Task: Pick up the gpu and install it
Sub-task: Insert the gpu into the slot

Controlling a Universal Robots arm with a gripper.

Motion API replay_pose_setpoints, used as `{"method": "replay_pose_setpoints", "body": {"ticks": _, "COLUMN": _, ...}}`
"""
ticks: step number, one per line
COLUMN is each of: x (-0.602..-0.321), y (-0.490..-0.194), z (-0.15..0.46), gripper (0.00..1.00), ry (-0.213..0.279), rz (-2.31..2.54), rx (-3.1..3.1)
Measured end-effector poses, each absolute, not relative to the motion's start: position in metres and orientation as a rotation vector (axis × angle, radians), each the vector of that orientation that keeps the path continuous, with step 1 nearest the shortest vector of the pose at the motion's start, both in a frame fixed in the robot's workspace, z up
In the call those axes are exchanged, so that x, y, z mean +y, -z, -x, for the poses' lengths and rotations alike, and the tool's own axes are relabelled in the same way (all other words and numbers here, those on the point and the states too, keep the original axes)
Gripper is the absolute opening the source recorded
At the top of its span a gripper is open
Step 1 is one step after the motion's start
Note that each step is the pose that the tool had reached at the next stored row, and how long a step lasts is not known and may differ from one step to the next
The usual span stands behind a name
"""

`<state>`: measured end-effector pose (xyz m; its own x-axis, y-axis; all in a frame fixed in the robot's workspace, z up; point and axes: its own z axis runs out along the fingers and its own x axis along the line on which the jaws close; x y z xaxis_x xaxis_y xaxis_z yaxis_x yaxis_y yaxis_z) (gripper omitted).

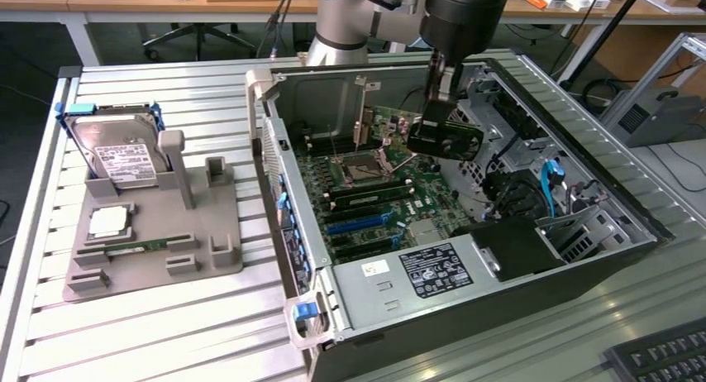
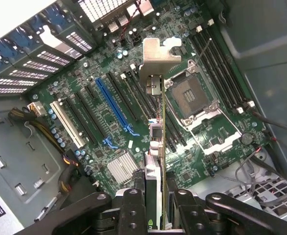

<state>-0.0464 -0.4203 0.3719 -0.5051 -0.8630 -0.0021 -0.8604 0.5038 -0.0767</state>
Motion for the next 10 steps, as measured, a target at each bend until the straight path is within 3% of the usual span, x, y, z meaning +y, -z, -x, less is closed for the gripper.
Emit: {"method": "replay_pose_setpoints", "body": {"ticks": 10, "x": -0.4203, "y": -0.3719, "z": 0.0464, "gripper": 0.27, "ry": 0.103, "rz": 1.567, "rx": 2.675}}
